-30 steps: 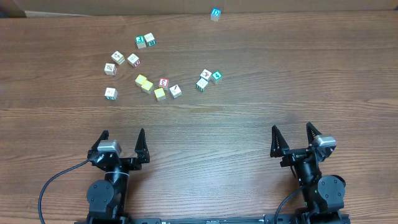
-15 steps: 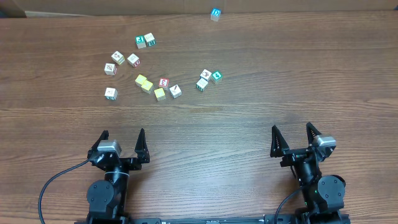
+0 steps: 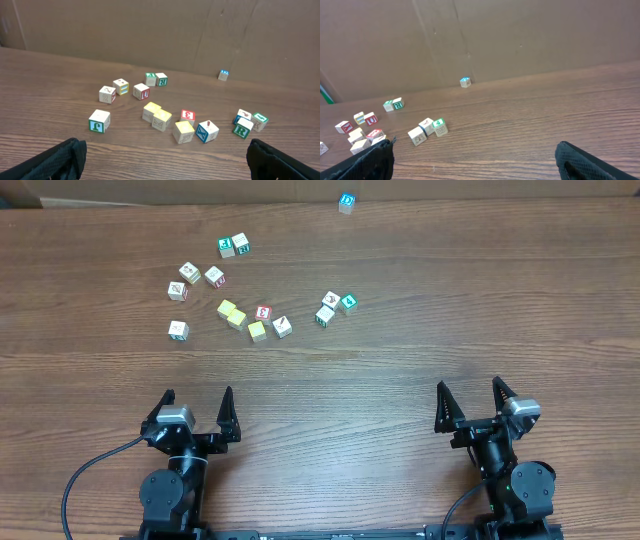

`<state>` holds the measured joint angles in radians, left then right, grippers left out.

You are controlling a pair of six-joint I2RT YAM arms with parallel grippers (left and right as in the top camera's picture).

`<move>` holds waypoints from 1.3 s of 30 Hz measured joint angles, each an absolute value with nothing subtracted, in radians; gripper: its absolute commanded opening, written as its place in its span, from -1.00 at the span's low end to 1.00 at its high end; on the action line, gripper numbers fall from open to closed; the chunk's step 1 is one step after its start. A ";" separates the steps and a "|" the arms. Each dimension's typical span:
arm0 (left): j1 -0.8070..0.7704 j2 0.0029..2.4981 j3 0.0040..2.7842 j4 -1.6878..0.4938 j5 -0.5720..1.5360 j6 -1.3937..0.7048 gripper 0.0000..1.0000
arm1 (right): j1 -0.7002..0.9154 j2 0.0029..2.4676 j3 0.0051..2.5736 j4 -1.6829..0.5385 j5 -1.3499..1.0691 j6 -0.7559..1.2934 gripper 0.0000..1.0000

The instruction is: Form a tower

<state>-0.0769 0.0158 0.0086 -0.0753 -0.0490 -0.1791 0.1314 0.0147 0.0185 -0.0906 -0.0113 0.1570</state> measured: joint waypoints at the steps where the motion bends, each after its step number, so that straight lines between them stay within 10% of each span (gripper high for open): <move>1: -0.077 0.016 0.009 -0.075 -0.049 -0.179 0.99 | 0.131 0.015 0.019 -0.090 -0.012 0.158 1.00; 20: -0.077 0.016 0.052 0.006 -0.086 -0.146 0.99 | 0.131 0.015 0.019 -0.091 -0.012 0.157 1.00; 39: -0.077 0.250 0.828 -0.119 -0.017 -0.146 0.99 | 0.131 0.015 0.019 -0.091 -0.012 0.158 1.00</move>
<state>-0.0769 0.2497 0.8284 -0.1192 -0.0170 -0.1459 0.1314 0.0147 0.0185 -0.0906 -0.0116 0.1577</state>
